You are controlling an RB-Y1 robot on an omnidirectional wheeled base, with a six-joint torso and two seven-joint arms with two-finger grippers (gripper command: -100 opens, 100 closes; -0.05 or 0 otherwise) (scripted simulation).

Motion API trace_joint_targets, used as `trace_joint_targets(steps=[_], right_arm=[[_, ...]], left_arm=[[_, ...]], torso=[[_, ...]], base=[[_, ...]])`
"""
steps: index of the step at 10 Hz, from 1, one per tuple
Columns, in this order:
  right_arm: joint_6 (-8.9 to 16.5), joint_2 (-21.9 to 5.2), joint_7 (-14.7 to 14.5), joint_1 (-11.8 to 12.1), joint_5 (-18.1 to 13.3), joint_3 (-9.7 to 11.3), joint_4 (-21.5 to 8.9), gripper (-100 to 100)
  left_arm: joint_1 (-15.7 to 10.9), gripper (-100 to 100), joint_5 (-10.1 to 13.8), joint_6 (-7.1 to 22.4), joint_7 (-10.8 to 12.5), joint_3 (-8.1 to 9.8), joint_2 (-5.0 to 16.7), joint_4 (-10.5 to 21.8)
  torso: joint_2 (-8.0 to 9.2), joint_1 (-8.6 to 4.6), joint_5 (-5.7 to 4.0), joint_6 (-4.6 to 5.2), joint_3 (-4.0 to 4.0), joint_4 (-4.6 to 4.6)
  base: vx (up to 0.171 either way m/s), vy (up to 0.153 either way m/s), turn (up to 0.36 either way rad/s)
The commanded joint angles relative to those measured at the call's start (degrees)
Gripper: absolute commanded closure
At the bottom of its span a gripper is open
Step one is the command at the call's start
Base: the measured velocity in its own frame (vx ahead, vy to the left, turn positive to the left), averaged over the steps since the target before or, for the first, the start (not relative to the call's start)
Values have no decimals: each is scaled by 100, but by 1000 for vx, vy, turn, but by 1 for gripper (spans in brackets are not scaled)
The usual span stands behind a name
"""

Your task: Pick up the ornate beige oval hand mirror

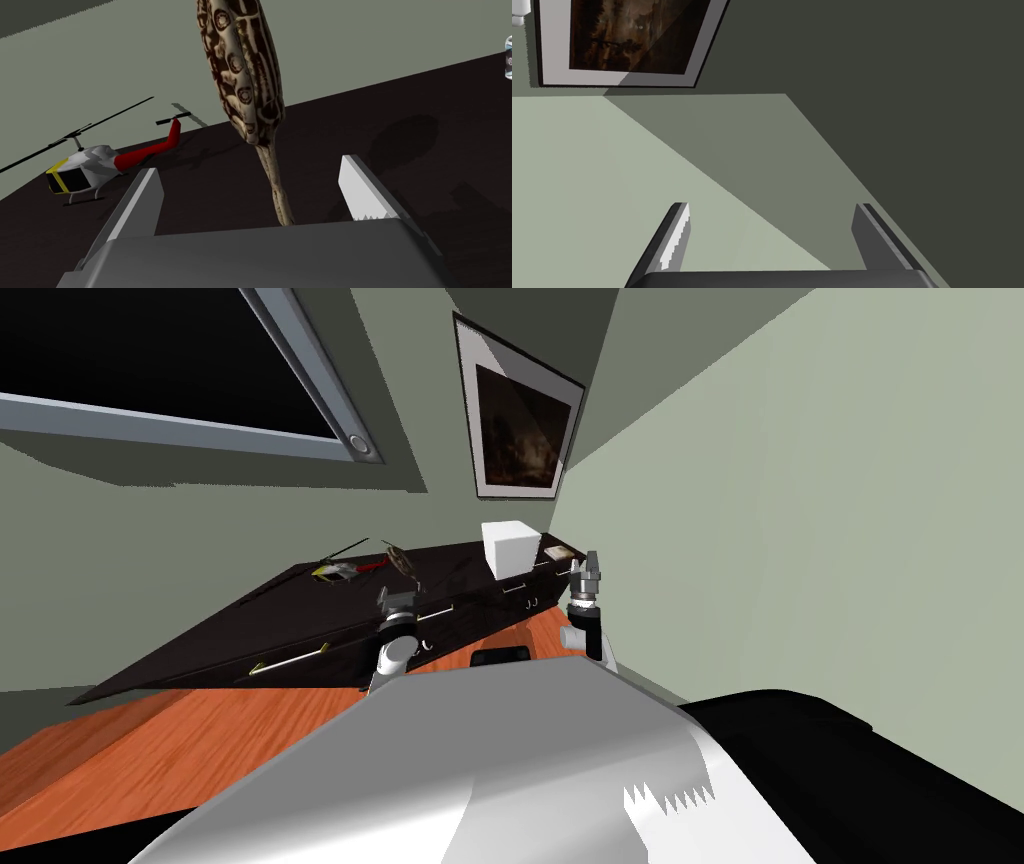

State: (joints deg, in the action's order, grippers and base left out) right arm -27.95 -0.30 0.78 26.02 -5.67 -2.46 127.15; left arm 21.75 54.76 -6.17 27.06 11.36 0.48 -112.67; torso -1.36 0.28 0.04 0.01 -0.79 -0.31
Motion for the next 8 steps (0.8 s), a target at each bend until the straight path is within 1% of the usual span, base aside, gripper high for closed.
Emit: trace_joint_targets(steps=[1, 2, 3, 4, 5, 7, 8], right_arm=[[0, 0, 0, 0, 0, 0, 0, 0], [0, 0, 0, 0, 0, 0, 0, 0], [0, 0, 0, -1, 0, 0, 0, 0], [0, 1, 0, -2, 0, 1, 0, 0], [1, 1, 0, -3, 0, 1, -1, 0], [1, 1, 0, -5, 0, 2, -1, 0], [1, 2, 0, -5, 0, 2, -1, 0]], left_arm=[[-11, -100, -7, -14, 21, 70, -223, 4], [-24, -100, -16, -20, 18, 95, -295, 9], [-12, -100, -12, -18, 18, 72, -241, 1], [-14, 0, -13, -18, 18, 75, -249, -1], [-301, -100, -213, -217, 86, 169, -254, 286], [-645, -100, -213, -217, 86, 169, -254, 595], [-645, -100, -213, -217, 86, 169, -254, 715]], torso=[[0, 0, 0, 0, 0, 0], [13, -3, 0, 0, 7, 3], [28, 11, 2, -1, 16, 6], [71, -9, 0, -1, 39, 13], [103, -31, -6, 0, 58, 22], [153, -28, -5, 1, 88, 33], [148, -37, -7, 1, 85, 32]], base=[[274, 99, -50], [235, 142, -22], [98, 75, -12], [20, 13, -1], [-76, 50, 80], [-73, 21, 9], [-18, 2, -4]])
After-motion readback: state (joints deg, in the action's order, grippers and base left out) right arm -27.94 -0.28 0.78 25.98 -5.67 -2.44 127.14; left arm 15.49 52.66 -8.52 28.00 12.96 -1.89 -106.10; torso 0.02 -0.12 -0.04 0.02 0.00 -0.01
